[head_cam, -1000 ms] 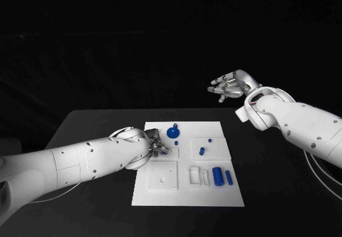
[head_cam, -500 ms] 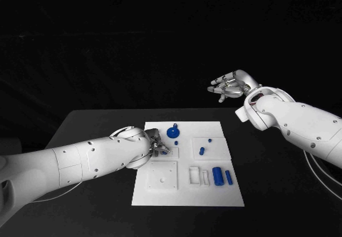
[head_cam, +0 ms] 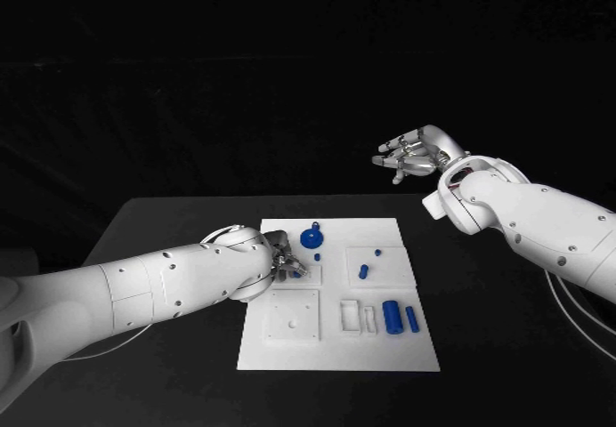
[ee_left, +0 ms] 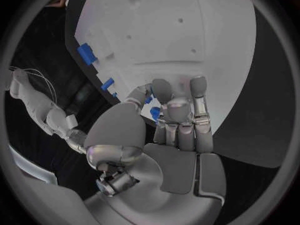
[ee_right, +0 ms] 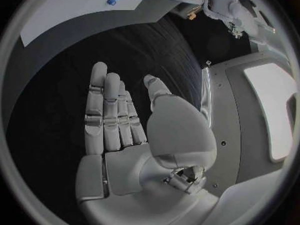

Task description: Assemble the parts on the task board

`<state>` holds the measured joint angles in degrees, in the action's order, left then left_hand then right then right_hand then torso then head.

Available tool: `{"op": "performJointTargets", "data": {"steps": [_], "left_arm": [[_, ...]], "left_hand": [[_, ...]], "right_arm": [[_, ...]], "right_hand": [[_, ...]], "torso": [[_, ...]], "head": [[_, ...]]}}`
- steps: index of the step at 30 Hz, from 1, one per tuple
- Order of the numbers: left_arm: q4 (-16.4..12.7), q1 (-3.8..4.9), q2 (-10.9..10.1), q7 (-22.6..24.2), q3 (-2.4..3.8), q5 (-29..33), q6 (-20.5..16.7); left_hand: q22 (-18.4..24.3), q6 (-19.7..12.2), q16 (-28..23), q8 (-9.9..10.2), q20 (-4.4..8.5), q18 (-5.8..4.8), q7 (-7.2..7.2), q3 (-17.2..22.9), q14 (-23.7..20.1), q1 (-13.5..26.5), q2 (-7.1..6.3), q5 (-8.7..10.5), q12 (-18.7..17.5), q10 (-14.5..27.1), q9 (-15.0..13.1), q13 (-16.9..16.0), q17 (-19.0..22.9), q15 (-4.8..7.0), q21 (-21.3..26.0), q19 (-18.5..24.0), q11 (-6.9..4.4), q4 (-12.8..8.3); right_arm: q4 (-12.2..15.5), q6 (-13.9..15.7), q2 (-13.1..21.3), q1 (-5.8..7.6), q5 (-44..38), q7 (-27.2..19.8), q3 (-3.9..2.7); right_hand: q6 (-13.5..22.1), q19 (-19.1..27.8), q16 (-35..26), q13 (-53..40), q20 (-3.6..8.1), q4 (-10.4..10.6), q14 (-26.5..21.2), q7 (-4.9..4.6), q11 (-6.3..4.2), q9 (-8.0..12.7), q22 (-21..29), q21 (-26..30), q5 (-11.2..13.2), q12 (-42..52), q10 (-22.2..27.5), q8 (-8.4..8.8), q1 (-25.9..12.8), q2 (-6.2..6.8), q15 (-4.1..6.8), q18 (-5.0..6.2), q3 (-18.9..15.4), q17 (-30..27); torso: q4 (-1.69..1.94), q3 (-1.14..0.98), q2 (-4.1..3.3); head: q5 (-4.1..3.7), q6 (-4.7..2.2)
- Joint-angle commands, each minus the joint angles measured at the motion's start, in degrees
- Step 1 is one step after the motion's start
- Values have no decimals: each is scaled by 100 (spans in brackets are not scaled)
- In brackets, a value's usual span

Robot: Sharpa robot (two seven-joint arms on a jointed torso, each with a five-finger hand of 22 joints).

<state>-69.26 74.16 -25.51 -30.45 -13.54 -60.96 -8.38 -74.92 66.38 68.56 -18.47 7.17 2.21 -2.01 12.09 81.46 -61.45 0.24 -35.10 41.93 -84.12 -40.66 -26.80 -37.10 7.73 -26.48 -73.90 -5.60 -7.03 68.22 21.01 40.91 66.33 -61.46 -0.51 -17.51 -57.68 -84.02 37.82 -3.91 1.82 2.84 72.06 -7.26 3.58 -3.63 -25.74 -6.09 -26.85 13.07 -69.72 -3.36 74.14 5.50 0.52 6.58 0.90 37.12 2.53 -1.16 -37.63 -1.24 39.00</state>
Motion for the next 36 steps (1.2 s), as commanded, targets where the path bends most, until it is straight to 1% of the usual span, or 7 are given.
{"op": "performJointTargets", "data": {"steps": [1, 9, 15, 21, 26, 32, 36], "left_arm": [[-31, -49, 55, 33, -24, 63, 358], [-11, -49, 68, 31, -25, 26, 444], [9, -49, 76, 47, -25, -14, 394], [52, -49, 81, 59, -25, -64, 309], [89, -48, 79, 66, -25, -77, 261], [100, -48, 68, 79, -24, -82, 221], [96, -48, 58, 94, -24, -88, 189]], "left_hand": [[-113, 465, 32, 24, -47, 92, 439, 530, 17, -57, 117, 42, 30, -249, -8, 1, 0, -11, -27, 3, -24, -587], [-107, 512, 46, 61, -119, 134, 456, 335, 2, -28, 94, 423, 83, -251, -36, 9, -2, -27, -26, 21, 7, -466], [-101, 543, 30, 137, -192, 197, 497, -16, -10, 15, -115, 887, 97, -249, -57, 35, 56, -26, 3, 9, -5, 32], [-102, 578, 12, 186, -196, 203, 511, -201, -21, -55, -260, 1218, 87, -248, -83, 33, 102, -17, 38, -7, -11, 543], [-105, 602, 27, 202, -185, 186, 511, -260, -22, -163, -373, 1350, 88, -249, -123, 17, 94, -17, 61, -13, -10, 864], [-106, 617, 26, 215, -189, 190, 511, -270, -31, -242, -474, 1425, 86, -248, -138, 10, 108, -16, 62, -14, -9, 1017], [-107, 652, 13, 238, -214, 207, 514, -234, -48, -304, -670, 1442, 76, -249, -117, 15, 132, -20, 70, -5, -4, 1180]], "right_arm": [[6, -79, -4, 2, -4, -39, -3], [10, -77, 0, 1, 3, -40, -3], [11, -74, 7, 1, 8, -41, -3], [16, -70, 36, -2, 16, -41, -3], [26, -78, 51, -5, 24, -49, -3], [31, -86, 61, -9, 26, -46, -2], [34, -101, 70, -13, 25, -35, -2]], "right_hand": [[-10, -158, 38, 2, -16, -33, -34, -31, -2, 5, 5, -30, 26, 31, 53, -21, -25, -15, -6, 8, -14, -5], [4, -159, 39, 2, -17, -31, -35, -33, 0, 6, 15, -35, 26, 31, 55, -20, -34, -13, -8, 8, -19, -6], [4, -159, 39, 2, -17, -31, -35, -33, 0, 6, 15, -35, 26, 31, 55, -20, -34, -13, -8, 8, -19, -6], [36, -156, 38, 3, -19, -28, -37, -37, 5, 6, 34, -41, 19, 27, 66, -20, -31, -9, -10, 9, -28, -10], [29, -154, 38, 2, -22, -16, -37, -37, 6, 5, 41, -41, -2, 29, 66, -22, -48, -1, -13, 9, -44, -11], [31, -154, 38, 2, -22, -14, -37, -37, 6, 6, 44, -42, -11, 30, 67, -21, -49, 3, -13, 9, -52, -11], [4, -149, 34, 5, -23, -26, -45, -35, 9, 4, 58, -42, -2, 24, 82, -25, -10, -5, -13, 10, -55, -15]], "torso": [[-2, 4, 3], [7, 6, 3], [8, 9, 0], [1, 14, 2], [8, 9, 0], [4, 11, 0], [3, 10, -3]], "head": [[-9, -1], [-20, 2], [-16, -5], [-16, -18], [-25, -32], [-25, -36], [-31, -36]]}}
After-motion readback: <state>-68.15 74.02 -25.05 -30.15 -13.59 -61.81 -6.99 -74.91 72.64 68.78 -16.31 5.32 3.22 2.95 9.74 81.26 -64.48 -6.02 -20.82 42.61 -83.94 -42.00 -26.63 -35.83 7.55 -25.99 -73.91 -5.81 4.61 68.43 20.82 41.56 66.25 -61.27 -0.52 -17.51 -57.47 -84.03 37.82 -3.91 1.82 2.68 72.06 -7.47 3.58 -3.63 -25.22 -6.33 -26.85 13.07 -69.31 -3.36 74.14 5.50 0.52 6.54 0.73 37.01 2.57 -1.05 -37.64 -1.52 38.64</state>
